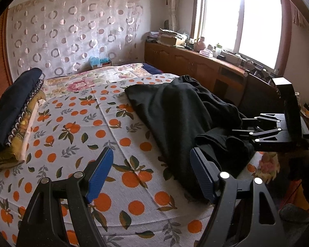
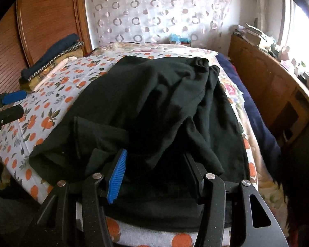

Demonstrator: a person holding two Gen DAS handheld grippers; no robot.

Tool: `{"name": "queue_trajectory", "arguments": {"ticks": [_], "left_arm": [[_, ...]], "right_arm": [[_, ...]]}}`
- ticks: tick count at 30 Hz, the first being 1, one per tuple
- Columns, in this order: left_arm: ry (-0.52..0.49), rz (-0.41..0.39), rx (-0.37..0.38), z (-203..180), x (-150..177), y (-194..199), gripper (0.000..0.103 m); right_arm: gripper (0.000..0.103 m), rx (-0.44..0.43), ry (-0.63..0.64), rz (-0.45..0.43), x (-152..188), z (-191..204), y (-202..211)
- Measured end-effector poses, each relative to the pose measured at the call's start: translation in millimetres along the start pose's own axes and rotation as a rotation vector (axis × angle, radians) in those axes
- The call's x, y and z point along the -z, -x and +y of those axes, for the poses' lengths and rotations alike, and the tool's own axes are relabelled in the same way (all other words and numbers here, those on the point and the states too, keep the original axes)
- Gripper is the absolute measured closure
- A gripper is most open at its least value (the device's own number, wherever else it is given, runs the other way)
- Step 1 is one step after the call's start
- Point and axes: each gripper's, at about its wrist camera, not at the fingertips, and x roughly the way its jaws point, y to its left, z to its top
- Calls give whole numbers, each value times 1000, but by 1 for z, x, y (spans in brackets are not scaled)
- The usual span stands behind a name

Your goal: Fold small clothes

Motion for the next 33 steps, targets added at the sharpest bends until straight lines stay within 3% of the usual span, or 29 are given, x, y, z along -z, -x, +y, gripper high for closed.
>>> {"name": "queue_trajectory", "arguments": {"ticks": [2,3,6,12,15,20,21,25,33], "left_arm": [[-3,4,2,-2,0,-1,26],[-5,6,3,-2,0,-2,26],[-8,10,7,-4,0,-4,26],[-15,26,14,-8,2,-9,26],[-15,29,22,-10,2,-11,26],[-25,39,30,-15,1,-15,26],[-27,43,33,-16,2,-16,26],[-35,53,37,-20,3,-20,26],[-32,70,44,-22,4,-28,26]], "right_arm": [[74,-29,15,-8,1,3,1],[96,-39,26,-7,0,6,-2],[98,-34,55,-37,0,8,6],[98,101,60,-75,-4,-25,43],[98,146,47,-36,3,-42,46],[85,193,-19,-12,17,-54,35],[82,184,-26,-17,18,-53,34],[54,126,-47,-52,14,-51,33],[53,25,-65,-104,-8,-66,10]]}}
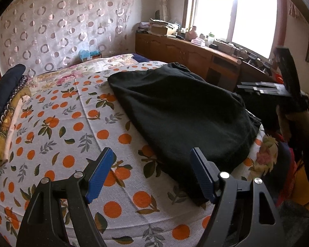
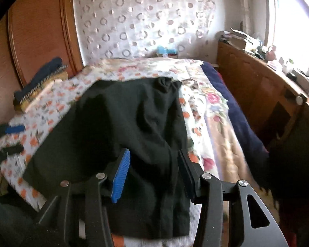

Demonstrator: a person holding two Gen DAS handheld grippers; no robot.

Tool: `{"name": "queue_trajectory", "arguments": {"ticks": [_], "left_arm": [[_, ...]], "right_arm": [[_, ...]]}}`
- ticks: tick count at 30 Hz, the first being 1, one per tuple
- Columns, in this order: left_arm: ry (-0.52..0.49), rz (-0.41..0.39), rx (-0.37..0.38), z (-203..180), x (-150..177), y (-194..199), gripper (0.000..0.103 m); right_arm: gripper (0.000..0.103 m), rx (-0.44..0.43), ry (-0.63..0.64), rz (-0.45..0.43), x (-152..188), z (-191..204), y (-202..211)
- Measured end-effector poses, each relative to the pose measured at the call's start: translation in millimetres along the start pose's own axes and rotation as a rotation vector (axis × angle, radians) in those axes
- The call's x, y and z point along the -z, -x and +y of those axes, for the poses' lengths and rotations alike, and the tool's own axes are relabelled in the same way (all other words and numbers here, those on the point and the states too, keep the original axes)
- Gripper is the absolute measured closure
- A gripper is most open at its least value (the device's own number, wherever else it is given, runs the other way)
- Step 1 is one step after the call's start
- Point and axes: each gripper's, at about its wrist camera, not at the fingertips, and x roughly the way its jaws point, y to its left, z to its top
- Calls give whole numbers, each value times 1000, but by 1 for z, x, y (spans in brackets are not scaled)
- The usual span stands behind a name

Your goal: Fold small clothes

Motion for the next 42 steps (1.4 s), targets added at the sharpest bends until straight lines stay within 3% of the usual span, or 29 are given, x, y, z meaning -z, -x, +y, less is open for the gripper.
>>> {"name": "queue_trajectory", "arguments": {"ticks": [7,13,14,15,17,18,21,25,29,33,35,37,42], "left_arm": [[23,-8,-14,4,-1,-3,26],[40,-6,-14,9,1,-4,26],[38,-4,-11,9,1,-4,26],[37,-2,-8,9,2,-4,26],[35,1,-3,7,3,-5,26],[34,3,0,6,3,-5,26],[28,11,8,4,4,-7,26],[19,22,17,0,5,-9,26],[10,31,24,-4,6,-11,26],[3,45,25,-7,6,-15,26],[-1,49,24,-9,7,-16,26],[-5,54,23,-10,8,-17,26],[-9,65,23,-13,9,-18,26]], "right_arm": [[53,-27,53,25,-53,-2,-56],[54,-10,38,182,-75,-2,-134],[56,-4,36,205,-75,-2,-145],[67,-11,39,216,-76,-2,-150],[92,-48,59,207,-78,2,-152],[95,-44,75,188,-81,5,-148],[96,36,88,110,-88,3,-128],[98,182,97,97,-84,2,-124],[97,166,67,77,-77,-1,-112],[91,128,82,37,-64,8,-88],[76,108,99,24,-56,17,-78],[46,84,105,7,-41,19,-65],[44,27,100,-14,-4,31,-37]]}}
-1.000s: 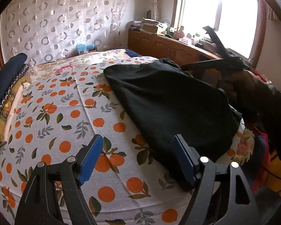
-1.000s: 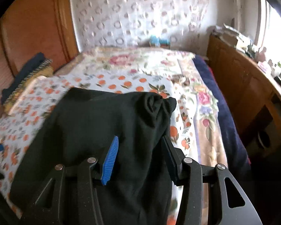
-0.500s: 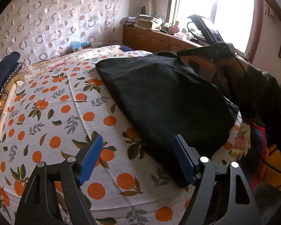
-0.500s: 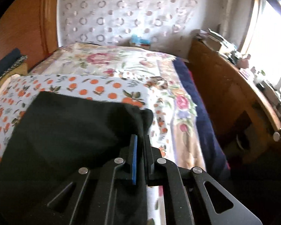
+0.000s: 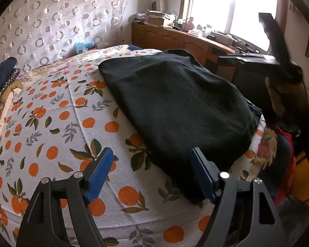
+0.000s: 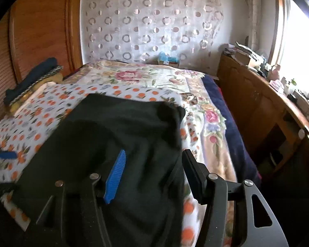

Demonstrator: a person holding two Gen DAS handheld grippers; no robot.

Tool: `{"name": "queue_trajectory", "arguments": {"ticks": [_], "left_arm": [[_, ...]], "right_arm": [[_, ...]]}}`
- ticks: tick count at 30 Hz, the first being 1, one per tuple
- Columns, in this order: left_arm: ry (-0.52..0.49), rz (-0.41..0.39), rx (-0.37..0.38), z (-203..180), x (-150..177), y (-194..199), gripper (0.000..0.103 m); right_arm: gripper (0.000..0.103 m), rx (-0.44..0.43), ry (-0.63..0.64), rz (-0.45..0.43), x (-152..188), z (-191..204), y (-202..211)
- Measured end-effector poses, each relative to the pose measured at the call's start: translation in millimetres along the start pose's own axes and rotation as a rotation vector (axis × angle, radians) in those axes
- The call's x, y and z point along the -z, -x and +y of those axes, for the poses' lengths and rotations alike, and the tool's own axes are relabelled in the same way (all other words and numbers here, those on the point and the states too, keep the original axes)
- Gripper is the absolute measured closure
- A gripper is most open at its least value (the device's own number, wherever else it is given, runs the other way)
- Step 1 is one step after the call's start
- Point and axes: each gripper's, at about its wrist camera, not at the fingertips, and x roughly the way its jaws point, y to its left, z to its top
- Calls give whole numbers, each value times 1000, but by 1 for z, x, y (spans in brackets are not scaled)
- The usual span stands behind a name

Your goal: Fold small clothes

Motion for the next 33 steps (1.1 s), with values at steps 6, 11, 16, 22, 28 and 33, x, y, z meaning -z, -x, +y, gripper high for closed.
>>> {"name": "queue_trajectory", "arguments": {"ticks": [6,11,16,22,28,33], "left_arm": [[-3,31,33,-4,2,-5,26],[2,70,88,-6,6,-8,38],[-42,82,106,-15,10,-7,45],[-78,95,150,-25,9,-4,90],[-63,-46,171,-28,-26,33,96],[-81,-152,151,-36,-60,53,96]], "right_arm": [[44,-74,19,3,23,11,26],[44,-118,50,28,31,18,39],[44,-146,93,55,37,24,41],[44,-178,107,59,43,29,47],[44,-175,156,58,48,39,53],[35,-199,170,43,50,41,62]]}}
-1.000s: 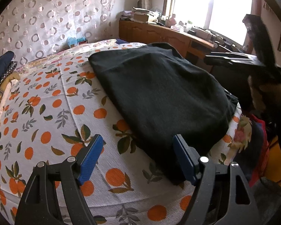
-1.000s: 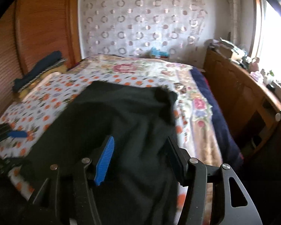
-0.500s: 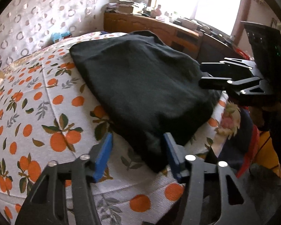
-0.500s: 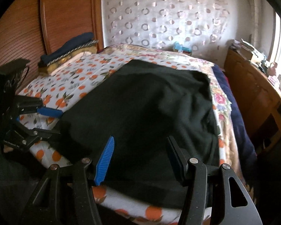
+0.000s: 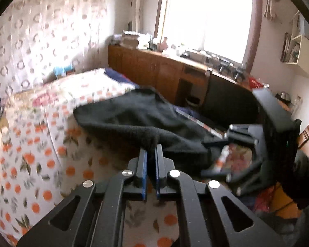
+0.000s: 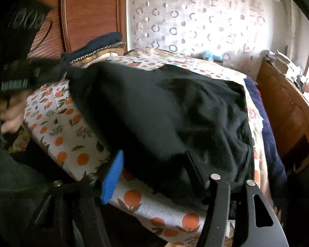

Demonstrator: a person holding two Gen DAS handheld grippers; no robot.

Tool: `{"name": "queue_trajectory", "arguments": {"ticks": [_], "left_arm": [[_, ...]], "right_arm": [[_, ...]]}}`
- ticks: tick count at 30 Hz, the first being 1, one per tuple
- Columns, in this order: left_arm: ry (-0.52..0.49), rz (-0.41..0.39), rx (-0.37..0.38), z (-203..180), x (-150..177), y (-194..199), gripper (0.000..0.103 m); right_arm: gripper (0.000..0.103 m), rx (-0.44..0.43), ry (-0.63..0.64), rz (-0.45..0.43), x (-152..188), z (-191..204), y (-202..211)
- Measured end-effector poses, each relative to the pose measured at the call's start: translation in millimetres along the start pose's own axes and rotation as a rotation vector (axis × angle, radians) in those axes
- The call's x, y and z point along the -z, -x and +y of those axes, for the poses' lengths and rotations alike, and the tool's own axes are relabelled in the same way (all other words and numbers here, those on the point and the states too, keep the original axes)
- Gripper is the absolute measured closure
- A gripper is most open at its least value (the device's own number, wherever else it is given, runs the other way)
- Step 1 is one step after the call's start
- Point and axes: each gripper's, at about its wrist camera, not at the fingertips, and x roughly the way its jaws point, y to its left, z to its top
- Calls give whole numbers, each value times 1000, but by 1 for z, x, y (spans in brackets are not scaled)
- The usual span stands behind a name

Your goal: Fold small clothes

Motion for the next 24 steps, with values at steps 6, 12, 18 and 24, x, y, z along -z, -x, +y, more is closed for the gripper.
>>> {"name": "queue_trajectory", "arguments": {"ticks": [6,12,18,24], "left_arm": [[12,-48,-15,3,-15,1,97],[44,-54,-25,16,-16,-1,97],[43,-59,-69,33,-24,-10,97],[80,-48,-127,68,-41,-27,97]], "right_arm": [[34,137,13,42,14,-19,-14],[56,171,-8,43,21,-48,-18],[88,186,-34,-79,-13,-66,-4],[89,183,10,-145,-71,-81,-20]]}}
